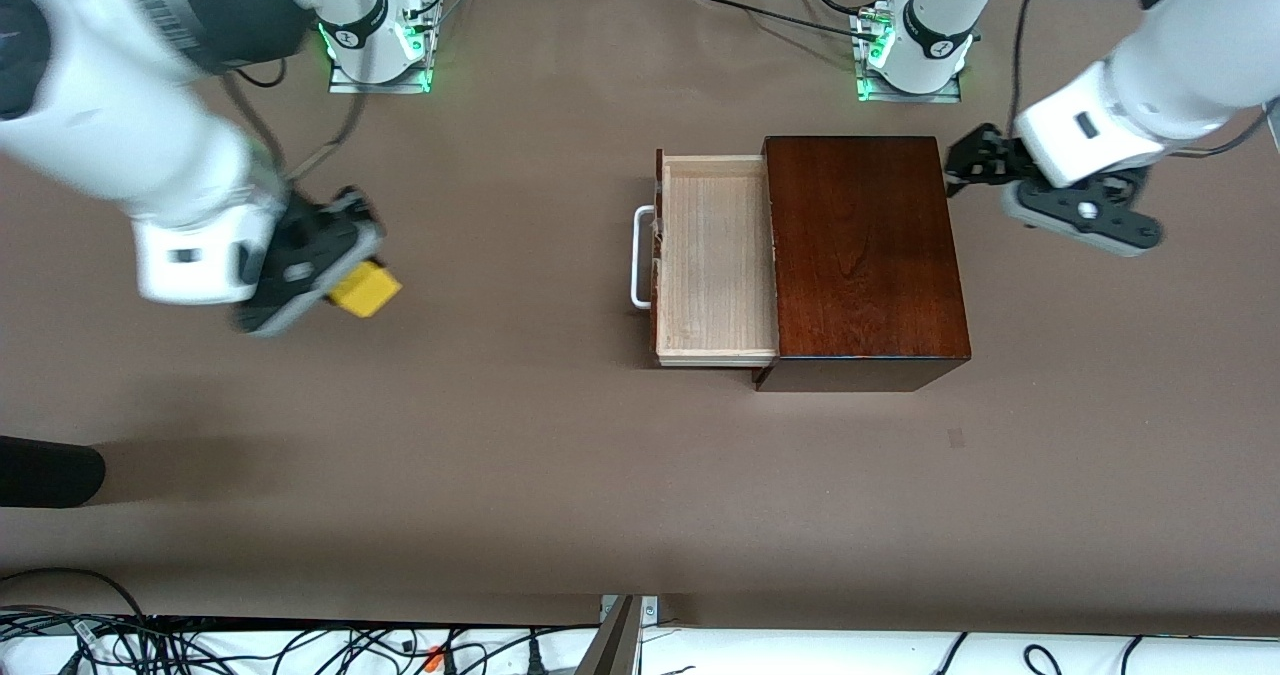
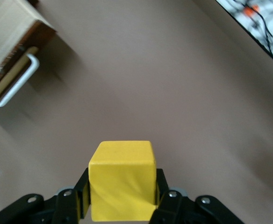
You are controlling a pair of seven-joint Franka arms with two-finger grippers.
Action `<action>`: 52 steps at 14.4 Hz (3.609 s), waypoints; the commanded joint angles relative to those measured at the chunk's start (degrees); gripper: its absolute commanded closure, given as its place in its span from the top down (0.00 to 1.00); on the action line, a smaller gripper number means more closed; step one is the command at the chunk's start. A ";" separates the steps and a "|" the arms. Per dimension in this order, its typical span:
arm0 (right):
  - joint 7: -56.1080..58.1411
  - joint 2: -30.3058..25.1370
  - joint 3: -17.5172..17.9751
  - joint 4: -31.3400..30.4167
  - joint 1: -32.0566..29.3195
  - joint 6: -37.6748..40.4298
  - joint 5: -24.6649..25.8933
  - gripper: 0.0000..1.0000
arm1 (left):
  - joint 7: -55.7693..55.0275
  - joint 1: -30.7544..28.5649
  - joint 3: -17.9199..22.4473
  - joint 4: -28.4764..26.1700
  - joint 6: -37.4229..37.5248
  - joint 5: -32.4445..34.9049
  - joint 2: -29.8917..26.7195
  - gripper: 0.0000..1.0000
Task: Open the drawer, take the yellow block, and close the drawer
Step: 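Lift the yellow cube out with the right gripper and carry it aside, then set the cube down with the right gripper while the left gripper reaches the drawer, then push the drawer shut with the left gripper while the right gripper returns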
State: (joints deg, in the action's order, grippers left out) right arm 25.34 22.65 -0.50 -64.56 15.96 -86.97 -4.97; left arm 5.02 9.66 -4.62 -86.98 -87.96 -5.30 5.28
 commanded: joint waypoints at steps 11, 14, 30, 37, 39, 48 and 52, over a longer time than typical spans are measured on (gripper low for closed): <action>-16.37 -10.96 -1.17 -39.83 -6.73 -23.21 -0.83 0.00 | 18.18 19.32 -2.06 10.32 -5.20 -7.45 14.04 1.00; -19.61 -9.22 -1.70 -45.30 -7.17 -30.25 -0.83 0.00 | 26.32 25.13 -2.06 11.57 -11.69 -4.74 18.36 1.00; -19.98 6.26 -2.40 -47.77 -10.68 -45.21 1.28 0.21 | 38.66 36.31 -2.06 10.86 -21.90 15.83 32.60 1.00; -19.45 6.53 -2.58 -47.51 -10.68 -45.65 1.28 0.59 | 36.99 36.31 -1.89 9.55 -21.12 19.00 34.01 1.00; -19.18 6.00 -2.93 -47.33 -10.68 -45.39 1.28 1.00 | 36.99 36.04 -1.36 9.55 -20.24 19.01 33.75 1.00; -19.27 -2.77 -5.57 -43.99 -10.60 -42.07 1.37 1.00 | 37.51 33.94 -0.57 9.55 -14.62 22.79 32.34 1.00; -19.54 -11.29 -5.13 -43.90 -10.60 -34.86 1.72 1.00 | 37.61 33.14 -0.48 7.88 -13.03 23.22 31.73 1.00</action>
State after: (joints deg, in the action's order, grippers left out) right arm 6.27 16.57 -6.30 -107.11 5.67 -125.26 -4.55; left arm 41.72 43.78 -5.63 -77.46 -102.63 15.04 38.68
